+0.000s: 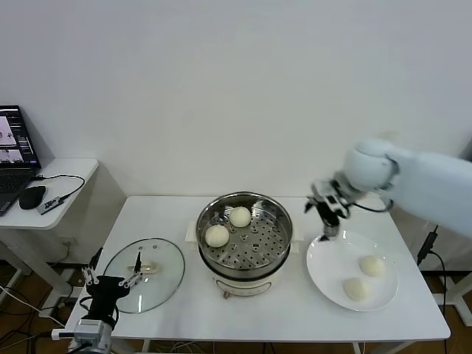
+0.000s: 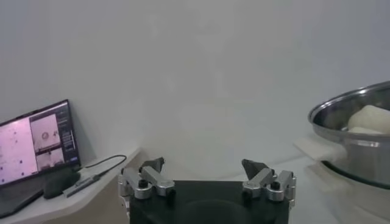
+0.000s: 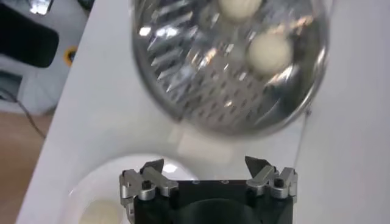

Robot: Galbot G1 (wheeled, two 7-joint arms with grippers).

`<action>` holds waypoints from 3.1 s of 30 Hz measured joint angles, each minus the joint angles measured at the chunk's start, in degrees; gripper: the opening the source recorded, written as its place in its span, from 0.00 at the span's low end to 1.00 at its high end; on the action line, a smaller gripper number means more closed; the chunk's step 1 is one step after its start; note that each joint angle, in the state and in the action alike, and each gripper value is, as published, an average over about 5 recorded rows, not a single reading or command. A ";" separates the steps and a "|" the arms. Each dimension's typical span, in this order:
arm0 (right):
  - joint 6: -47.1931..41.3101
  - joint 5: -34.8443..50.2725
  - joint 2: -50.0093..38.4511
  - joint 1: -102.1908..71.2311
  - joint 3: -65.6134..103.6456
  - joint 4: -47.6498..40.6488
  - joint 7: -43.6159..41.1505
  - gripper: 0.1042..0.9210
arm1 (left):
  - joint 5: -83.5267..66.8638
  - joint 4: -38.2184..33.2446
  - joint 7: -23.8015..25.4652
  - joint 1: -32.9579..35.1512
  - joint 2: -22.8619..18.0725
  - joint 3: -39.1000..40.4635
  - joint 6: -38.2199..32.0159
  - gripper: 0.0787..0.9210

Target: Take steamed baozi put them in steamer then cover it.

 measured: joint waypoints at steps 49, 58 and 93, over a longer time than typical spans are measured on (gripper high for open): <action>3.47 -19.70 -8.11 -47.18 31.14 -5.71 4.88 0.73 | 1.90 2.87 -0.18 0.66 -0.40 0.40 -0.42 0.88; 3.37 -19.56 -7.83 -47.37 31.79 -6.22 4.75 0.64 | 1.90 2.77 -0.22 0.70 -0.50 0.34 -0.44 0.88; 1.50 -8.22 -11.11 -21.60 22.90 -1.47 2.38 0.55 | 1.64 2.10 -0.40 -0.42 0.42 0.87 -0.77 0.88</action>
